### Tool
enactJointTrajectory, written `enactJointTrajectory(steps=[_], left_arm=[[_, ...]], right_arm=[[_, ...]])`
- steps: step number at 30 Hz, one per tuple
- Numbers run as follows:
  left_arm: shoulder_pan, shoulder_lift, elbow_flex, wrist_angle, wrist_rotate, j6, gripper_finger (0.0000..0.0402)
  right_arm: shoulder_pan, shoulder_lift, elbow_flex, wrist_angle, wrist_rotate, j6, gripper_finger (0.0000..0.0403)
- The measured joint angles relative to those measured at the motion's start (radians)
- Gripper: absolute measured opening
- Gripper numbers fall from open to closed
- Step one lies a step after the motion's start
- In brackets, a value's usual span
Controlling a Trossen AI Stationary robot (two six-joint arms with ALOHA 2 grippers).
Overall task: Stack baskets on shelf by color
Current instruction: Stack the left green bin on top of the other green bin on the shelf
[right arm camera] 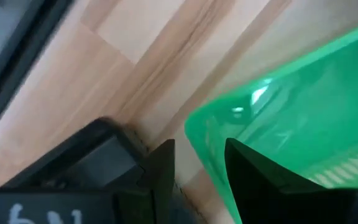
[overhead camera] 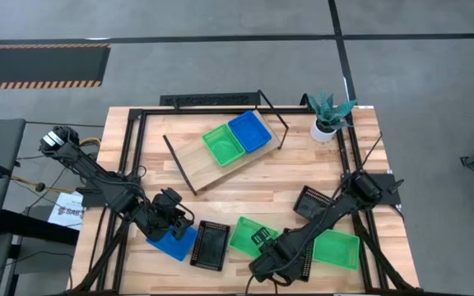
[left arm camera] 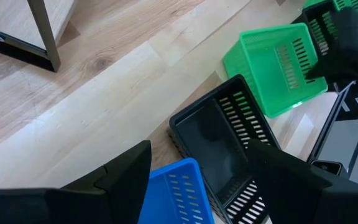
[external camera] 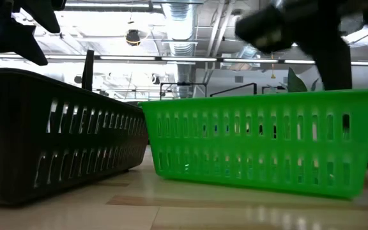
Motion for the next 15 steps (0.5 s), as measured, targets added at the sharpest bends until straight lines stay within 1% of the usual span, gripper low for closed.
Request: enactJointTrajectory(steps=[4, 7, 9, 12, 14, 15], left_arm=[[0.000, 0.000, 0.000, 0.000, 0.000, 0.000, 0.0253], [0.000, 0.000, 0.000, 0.000, -0.001, -0.001, 0.0253], [0.000, 0.000, 0.000, 0.000, -0.007, -0.001, 0.0253], [0.000, 0.000, 0.000, 0.000, -0.018, -0.002, 0.0253], [0.000, 0.000, 0.000, 0.000, -0.022, -0.002, 0.0253], [0.000, 0.000, 0.000, 0.000, -0.023, -0.002, 0.0253]], right_arm=[[-0.019, -0.001, -0.042, 0.006, 0.003, 0.009, 0.0155], [-0.030, 0.000, -0.049, 0.007, 0.022, 0.008, 0.0138], [-0.036, -0.001, -0.048, 0.008, 0.033, 0.008, 0.0114], [-0.047, -0.009, -0.047, 0.002, 0.033, 0.036, 0.0060], [-0.053, -0.021, -0.031, -0.041, 0.031, 0.052, 0.0020], [-0.058, -0.029, -0.019, -0.072, 0.030, 0.051, 0.0013]])
